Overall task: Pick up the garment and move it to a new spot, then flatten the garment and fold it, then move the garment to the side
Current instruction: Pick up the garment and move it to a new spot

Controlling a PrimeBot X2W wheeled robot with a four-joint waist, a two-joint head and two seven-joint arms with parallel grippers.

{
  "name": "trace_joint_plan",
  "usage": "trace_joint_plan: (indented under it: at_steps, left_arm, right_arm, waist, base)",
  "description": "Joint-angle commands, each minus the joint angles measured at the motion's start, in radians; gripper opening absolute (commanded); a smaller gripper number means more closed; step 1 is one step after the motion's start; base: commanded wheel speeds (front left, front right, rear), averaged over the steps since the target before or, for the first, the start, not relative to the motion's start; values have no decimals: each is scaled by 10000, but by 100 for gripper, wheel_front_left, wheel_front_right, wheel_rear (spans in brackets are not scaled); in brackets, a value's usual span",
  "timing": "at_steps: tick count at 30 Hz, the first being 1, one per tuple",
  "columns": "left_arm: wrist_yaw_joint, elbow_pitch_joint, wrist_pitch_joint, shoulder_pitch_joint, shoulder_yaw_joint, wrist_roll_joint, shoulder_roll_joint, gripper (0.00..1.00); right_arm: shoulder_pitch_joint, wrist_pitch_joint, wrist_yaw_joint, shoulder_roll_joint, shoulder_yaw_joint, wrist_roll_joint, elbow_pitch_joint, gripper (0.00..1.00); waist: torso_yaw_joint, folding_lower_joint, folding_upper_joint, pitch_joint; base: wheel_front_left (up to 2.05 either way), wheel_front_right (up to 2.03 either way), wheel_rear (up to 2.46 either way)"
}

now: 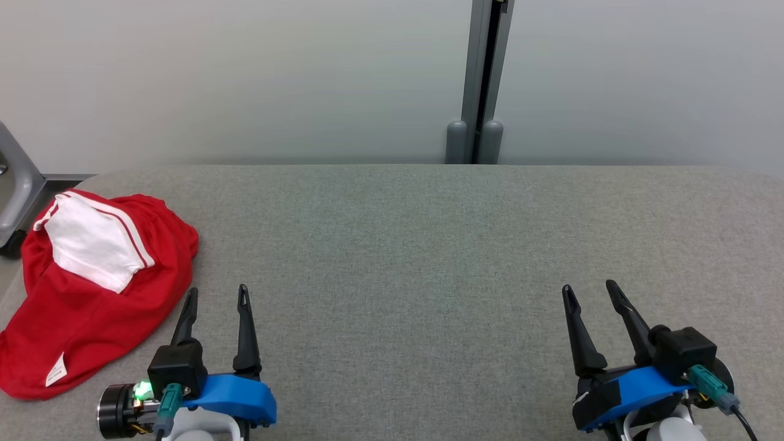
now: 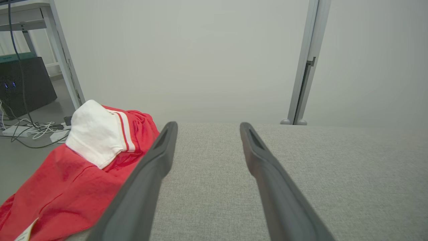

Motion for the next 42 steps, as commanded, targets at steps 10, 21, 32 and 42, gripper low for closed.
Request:
trace_joint_plan:
  at_steps: [10,21,32,42]
  left_arm:
    - [69,59,-49,-130,-31,-113,93,100]
    - [103,37,-49,-210,-60,-182,201,100]
    - [187,29,-39,-359,-30,-188,357,100]
    - [285,-62,-39,-266,102,-282,527,100]
  right_arm:
    - [-56,-52,22,-61,-52,119,106,100]
    - [-51,-51,22,-59,-101,108,15,100]
    - [30,-48,22,-56,-36,127,-41,100]
    - [-19,-46,22,-58,-33,69,-72,100]
  waist:
    - [7,0,0,6]
    - [265,0,0,75]
    - [1381,0,0,163]
    - [2744,0,0,213]
  base:
    - [0,0,0]
    - [0,0,0]
    - [0,0,0]
    - [0,0,0]
